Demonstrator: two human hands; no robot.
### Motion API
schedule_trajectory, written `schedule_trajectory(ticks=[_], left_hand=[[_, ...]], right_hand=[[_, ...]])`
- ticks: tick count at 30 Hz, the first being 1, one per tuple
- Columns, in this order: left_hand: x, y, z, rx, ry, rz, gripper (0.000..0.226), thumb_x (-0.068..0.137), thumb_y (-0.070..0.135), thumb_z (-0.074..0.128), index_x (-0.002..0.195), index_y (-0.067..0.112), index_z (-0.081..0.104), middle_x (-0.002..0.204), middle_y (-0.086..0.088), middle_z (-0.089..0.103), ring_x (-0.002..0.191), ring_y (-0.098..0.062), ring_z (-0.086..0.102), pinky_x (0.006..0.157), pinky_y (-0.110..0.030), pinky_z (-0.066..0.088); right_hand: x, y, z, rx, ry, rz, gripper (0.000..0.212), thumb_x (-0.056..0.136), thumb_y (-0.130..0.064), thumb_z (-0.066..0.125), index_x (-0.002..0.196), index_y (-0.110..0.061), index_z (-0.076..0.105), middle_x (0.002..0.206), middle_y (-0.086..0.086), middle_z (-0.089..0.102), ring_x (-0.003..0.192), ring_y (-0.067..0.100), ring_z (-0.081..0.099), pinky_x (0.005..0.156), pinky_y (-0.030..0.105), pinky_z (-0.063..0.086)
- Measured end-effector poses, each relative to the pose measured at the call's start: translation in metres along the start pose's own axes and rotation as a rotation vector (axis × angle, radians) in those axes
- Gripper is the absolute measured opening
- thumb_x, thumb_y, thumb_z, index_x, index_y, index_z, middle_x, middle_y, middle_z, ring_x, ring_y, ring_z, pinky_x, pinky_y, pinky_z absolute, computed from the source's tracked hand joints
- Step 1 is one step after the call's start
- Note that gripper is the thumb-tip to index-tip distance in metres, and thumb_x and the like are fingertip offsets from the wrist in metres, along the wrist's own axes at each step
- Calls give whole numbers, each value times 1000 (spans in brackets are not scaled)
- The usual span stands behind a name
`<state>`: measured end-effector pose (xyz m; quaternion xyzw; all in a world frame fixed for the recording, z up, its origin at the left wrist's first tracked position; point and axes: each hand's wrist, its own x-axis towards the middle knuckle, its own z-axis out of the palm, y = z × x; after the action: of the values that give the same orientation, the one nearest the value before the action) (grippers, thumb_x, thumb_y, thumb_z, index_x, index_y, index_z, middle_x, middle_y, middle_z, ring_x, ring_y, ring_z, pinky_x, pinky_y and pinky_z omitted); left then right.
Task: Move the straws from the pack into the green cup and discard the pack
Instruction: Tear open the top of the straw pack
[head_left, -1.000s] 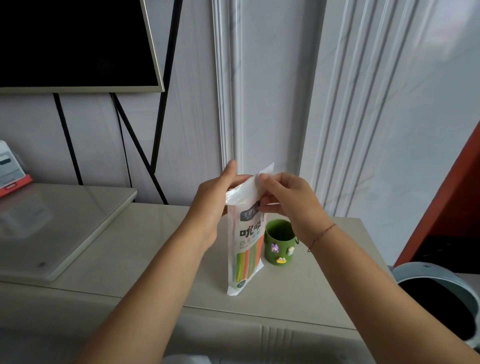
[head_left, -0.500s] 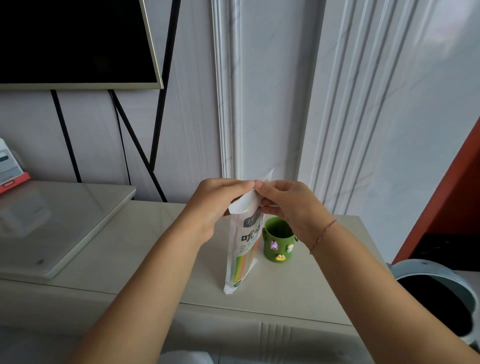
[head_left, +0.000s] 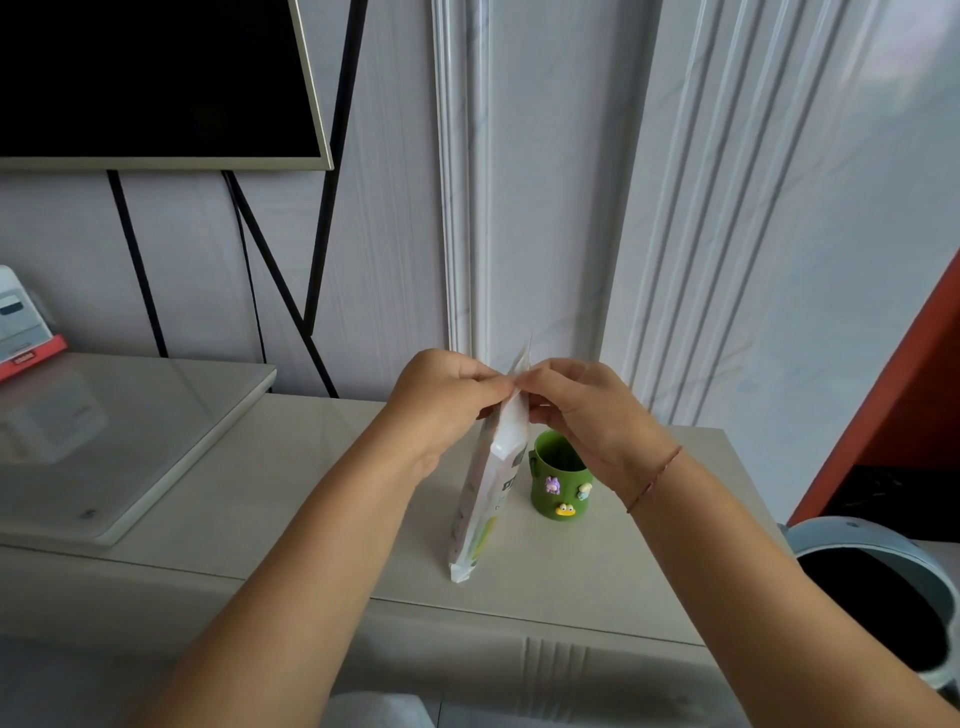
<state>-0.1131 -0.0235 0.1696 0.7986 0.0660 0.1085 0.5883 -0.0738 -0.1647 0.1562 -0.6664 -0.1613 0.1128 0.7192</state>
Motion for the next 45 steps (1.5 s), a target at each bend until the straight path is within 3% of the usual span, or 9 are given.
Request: schedule_trajectory(ticks=[8,14,20,26,30,36,39,42,45], left_hand=[[3,-6,1,-230,56,-167,9,87,7,64,88,5,72,91,-11,74,88,-23,70,77,-26,55],[10,-7,-11,-173,256,-111,7,78,9,70,71,7,70,85,-14,72,90,-31,69,90,-42,54],[7,1,-5,192,310,110,19,73,14,64,70,-5,66,63,-16,56,56,-12,45,50,-20,36],[-3,12,21,382,232,239,17,73,21,64,69,6,72,71,-9,70,69,-23,65,54,-27,51],[-4,17,23,461,311,310,19,73,19,65,68,2,69,74,-10,67,71,-23,62,57,-33,50],[2,12,16,444,442,334,13,71,14,64,64,3,65,70,-2,63,67,-17,60,53,-28,44],[0,3,25,311,357,288,12,75,20,67,65,14,68,63,8,64,63,-9,61,53,-22,44],[-3,-7,33,114,217,183,25,79,41,71,63,22,67,52,17,61,52,3,55,50,-11,42],[-9,-16,36,-48,42,-38,45,82,55,62,52,21,67,47,9,52,40,-4,44,44,-17,37]], right_hand=[[-2,6,-3,247,-24,9,18,88,0,52,78,3,66,80,12,68,73,16,63,74,23,55],[-2,-1,-24,-43,130,63,18,84,-5,58,67,-6,64,70,9,63,70,19,59,68,25,56],[-4,-12,-33,-323,237,73,14,84,-12,57,74,-5,64,73,10,61,65,17,59,59,26,54],[-11,-12,-22,-385,176,125,13,88,-24,55,92,-12,58,56,1,59,39,11,45,37,17,36],[-16,-10,-27,-455,176,61,23,88,-16,52,68,-9,61,43,2,51,34,11,35,34,15,30],[-16,-1,-38,-384,210,35,32,87,-26,63,74,3,68,50,4,58,39,13,47,38,18,40],[-15,6,-39,-222,236,71,22,88,-19,61,82,0,70,62,8,66,48,17,65,50,25,57],[-16,11,-44,-42,239,104,18,88,-14,59,86,1,69,66,13,71,59,25,72,52,25,57],[-14,16,-51,117,266,123,17,85,-12,64,92,4,67,64,10,70,59,27,71,55,26,58]])
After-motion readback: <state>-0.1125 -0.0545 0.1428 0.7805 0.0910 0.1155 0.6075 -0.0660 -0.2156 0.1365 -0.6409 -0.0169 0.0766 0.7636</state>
